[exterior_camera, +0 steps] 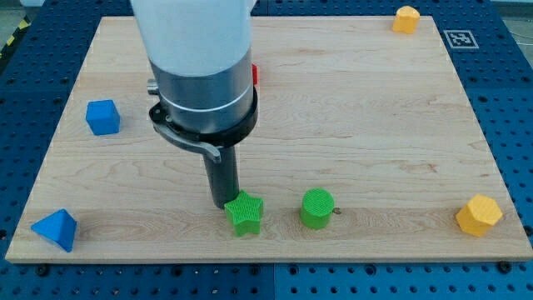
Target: Push the green star at the bottom center
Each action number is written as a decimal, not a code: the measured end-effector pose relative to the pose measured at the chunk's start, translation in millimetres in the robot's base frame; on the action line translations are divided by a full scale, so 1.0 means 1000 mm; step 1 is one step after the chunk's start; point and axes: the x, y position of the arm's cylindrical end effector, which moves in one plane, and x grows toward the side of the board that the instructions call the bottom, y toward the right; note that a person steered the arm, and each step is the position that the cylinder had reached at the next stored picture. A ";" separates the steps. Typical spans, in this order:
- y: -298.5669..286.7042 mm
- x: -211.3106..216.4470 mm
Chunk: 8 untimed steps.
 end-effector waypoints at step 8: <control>0.024 0.054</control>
